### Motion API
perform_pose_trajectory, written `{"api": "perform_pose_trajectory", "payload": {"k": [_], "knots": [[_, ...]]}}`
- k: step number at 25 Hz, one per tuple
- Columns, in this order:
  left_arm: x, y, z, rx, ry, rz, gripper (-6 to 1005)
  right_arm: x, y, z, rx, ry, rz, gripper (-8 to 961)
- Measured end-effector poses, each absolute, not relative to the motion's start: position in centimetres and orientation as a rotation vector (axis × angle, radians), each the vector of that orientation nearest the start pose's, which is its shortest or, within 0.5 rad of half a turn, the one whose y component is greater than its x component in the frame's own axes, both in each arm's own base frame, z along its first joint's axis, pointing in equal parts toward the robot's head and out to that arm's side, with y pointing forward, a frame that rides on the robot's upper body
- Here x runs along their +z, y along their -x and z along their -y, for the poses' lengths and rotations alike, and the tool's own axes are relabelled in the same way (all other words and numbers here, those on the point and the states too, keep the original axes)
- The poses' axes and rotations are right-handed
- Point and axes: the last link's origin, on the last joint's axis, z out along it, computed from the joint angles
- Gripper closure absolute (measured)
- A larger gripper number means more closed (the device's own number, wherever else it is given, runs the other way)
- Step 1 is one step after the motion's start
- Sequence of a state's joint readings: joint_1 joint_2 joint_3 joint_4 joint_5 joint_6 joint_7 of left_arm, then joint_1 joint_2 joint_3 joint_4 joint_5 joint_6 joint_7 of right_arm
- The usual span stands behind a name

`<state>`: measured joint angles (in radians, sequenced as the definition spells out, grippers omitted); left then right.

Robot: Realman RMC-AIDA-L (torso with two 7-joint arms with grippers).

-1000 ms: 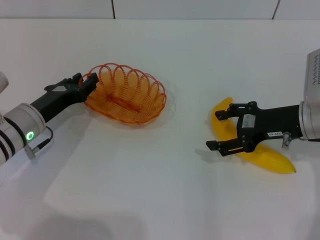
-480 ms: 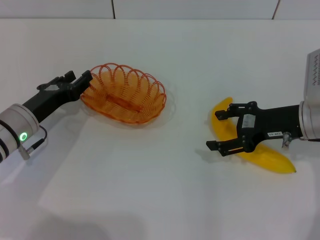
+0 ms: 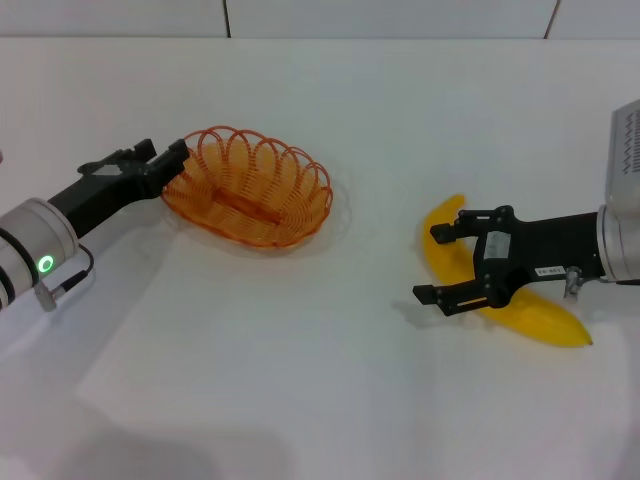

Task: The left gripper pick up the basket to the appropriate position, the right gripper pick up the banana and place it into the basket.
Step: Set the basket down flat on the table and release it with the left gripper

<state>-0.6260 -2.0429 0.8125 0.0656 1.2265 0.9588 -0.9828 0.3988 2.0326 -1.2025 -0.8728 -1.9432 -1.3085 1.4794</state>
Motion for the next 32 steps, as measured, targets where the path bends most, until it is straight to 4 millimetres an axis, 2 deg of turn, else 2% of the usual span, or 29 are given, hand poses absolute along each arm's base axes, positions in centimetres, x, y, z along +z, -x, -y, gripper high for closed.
{"api": "perform_pose_trajectory", "payload": {"k": [7, 15, 32], "knots": [[-3.4, 30.9, -37.7, -0.669, 2.113, 1.094, 460, -2.0, -27.5, -32.4, 0.203, 2.837, -0.457, 59], [-1.8, 30.8, -38.1, -0.624, 2.139, 1.077, 461, -1.9, -27.6, -32.3, 0.204, 2.831, -0.466, 59], [-1.0, 29.3, -39.4, -0.559, 2.205, 1.042, 464, -2.0, -27.6, -32.3, 0.200, 2.836, -0.463, 59]]}}
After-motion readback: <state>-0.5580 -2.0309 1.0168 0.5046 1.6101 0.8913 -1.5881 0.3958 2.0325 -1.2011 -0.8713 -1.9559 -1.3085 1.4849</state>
